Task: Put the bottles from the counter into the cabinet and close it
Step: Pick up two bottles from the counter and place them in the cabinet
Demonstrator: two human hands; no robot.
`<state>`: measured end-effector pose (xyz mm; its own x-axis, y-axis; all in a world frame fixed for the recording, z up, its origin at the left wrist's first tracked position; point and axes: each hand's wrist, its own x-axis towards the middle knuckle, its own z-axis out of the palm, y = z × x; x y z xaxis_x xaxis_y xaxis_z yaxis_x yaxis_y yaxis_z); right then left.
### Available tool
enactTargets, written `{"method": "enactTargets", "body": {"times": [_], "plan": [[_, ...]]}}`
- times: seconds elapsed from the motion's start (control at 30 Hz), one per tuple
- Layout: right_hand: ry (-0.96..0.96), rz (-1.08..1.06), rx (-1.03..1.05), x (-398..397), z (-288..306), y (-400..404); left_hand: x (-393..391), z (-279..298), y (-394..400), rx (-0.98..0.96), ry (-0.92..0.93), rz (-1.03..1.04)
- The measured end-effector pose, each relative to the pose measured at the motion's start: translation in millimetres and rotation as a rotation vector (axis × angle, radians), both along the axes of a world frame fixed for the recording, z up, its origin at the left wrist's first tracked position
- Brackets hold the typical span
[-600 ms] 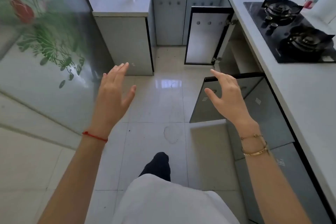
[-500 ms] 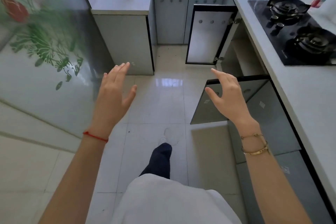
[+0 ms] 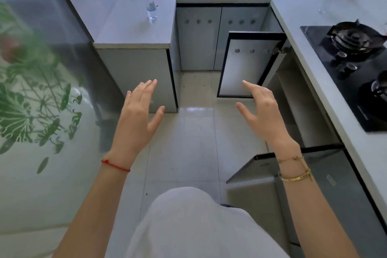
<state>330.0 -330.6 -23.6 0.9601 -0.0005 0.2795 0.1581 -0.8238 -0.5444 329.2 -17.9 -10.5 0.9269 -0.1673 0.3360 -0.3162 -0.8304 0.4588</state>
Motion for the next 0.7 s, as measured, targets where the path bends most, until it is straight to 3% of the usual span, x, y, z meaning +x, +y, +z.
{"method": "enactTargets", "body": {"times": [0.37, 0.7], "plan": [[0.049, -0.019, 0.022, 175.8, -14.3, -24.9, 186.5, 1.4, -33.6, -0.013, 0.041, -0.010], [0.034, 0.076, 0.033, 403.9, -7.9, -63.0, 382.4, 5.3, -75.4, -0.089, 0.048, 0.108]]}}
